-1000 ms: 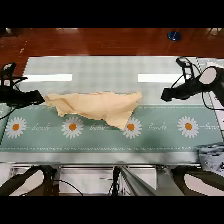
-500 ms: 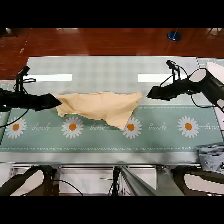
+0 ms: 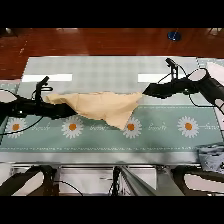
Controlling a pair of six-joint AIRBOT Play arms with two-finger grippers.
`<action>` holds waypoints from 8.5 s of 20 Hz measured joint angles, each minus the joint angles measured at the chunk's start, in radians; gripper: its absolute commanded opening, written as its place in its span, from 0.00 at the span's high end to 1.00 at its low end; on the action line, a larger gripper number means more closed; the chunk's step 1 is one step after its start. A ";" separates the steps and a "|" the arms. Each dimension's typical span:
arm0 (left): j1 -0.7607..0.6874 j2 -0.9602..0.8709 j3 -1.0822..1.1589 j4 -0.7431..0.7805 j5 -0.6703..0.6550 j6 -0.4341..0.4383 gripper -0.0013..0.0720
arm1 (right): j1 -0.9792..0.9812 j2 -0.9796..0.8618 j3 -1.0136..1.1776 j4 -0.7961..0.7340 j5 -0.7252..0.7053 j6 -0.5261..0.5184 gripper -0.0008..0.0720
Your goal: Fold the shirts.
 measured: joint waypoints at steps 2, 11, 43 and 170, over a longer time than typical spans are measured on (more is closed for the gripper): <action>-0.074 -0.002 -0.004 -0.030 0.069 -0.011 0.16 | 0.000 -0.024 0.000 0.037 -0.002 -0.006 0.26; -0.305 -0.117 -0.007 -0.072 0.298 -0.081 0.16 | 0.001 -0.127 0.000 0.153 -0.011 -0.015 0.58; -0.362 -0.299 0.127 -0.201 0.554 -0.082 0.94 | 0.001 -0.156 0.000 0.314 0.106 -0.169 0.97; 0.074 -0.143 -0.156 0.132 0.067 0.019 0.94 | 0.267 0.069 -0.403 -0.051 0.082 0.103 0.97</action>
